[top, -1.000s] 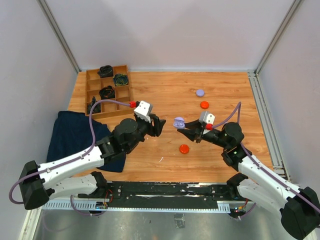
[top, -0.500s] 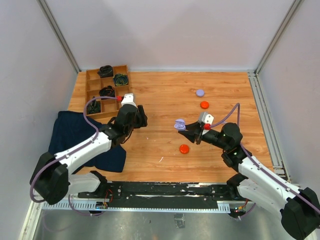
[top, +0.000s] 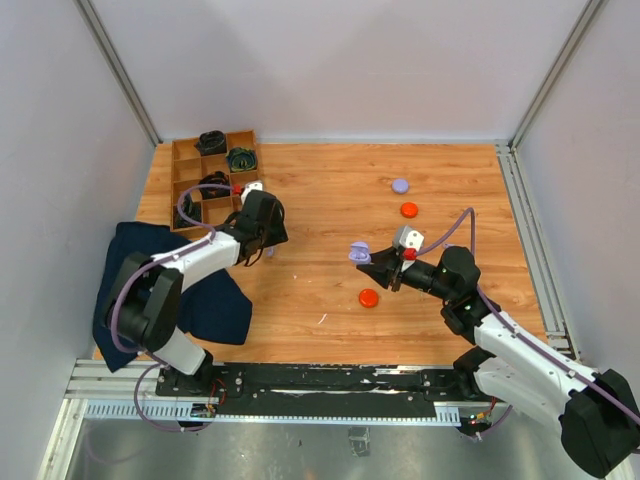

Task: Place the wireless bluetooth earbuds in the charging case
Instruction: Pick up the earbud from the center of the board.

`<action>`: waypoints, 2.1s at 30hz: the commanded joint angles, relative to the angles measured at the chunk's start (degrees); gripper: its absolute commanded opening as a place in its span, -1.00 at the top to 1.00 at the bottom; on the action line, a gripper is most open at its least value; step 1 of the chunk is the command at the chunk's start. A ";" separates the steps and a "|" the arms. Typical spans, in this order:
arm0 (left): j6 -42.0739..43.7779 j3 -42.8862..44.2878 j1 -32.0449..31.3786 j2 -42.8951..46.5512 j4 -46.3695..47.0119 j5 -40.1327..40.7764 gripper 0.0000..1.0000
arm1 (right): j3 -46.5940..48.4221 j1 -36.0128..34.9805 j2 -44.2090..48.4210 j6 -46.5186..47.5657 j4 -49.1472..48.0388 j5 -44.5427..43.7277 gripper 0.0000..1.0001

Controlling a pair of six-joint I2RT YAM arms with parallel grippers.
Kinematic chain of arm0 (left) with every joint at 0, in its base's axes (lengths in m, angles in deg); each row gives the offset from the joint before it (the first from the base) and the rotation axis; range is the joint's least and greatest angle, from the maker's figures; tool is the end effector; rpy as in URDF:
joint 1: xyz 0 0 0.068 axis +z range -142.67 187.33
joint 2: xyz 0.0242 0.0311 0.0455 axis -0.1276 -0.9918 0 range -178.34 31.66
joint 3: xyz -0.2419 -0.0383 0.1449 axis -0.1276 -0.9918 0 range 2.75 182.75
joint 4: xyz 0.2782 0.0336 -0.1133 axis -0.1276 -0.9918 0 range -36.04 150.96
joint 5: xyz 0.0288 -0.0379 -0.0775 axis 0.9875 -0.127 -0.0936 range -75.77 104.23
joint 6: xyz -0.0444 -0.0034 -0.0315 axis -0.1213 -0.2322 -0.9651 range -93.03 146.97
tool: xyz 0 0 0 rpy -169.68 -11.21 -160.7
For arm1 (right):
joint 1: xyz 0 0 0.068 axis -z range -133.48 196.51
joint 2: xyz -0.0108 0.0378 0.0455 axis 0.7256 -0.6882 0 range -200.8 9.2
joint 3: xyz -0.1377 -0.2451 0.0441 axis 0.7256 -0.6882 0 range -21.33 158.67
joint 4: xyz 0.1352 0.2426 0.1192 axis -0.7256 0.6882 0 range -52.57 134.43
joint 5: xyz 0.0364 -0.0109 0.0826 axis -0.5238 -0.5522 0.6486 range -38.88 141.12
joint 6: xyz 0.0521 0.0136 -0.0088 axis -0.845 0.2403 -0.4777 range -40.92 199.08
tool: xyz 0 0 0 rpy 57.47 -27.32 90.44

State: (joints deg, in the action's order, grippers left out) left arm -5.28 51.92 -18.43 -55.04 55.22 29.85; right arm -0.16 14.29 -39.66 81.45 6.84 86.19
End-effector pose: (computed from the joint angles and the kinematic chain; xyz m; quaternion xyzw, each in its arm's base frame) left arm 0.3184 -0.1428 0.1864 -0.1053 0.9050 -0.0815 0.4041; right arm 0.1791 0.1378 0.2460 -0.4038 0.5624 0.3786 0.6143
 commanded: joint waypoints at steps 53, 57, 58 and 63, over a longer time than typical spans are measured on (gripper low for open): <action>1.31 2.61 3.68 -2.80 -17.62 -0.01 0.13 | -1.38 -0.41 1.27 1.50 -1.71 -1.85 0.93; 1.43 3.99 3.67 -5.16 -16.62 -1.47 0.17 | -1.39 -0.47 1.36 1.39 -1.71 -1.76 0.93; 1.53 4.22 3.65 -5.76 -16.65 -1.77 0.18 | -1.39 -0.47 1.39 1.41 -1.75 -1.84 0.93; 1.53 3.91 3.63 -7.46 -15.44 -3.18 0.22 | -1.35 -0.42 1.58 1.50 -1.58 -1.89 0.93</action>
State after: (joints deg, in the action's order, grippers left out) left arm -3.49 54.50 -15.17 -61.27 37.95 27.40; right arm -0.86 14.29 -39.01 82.15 6.44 85.03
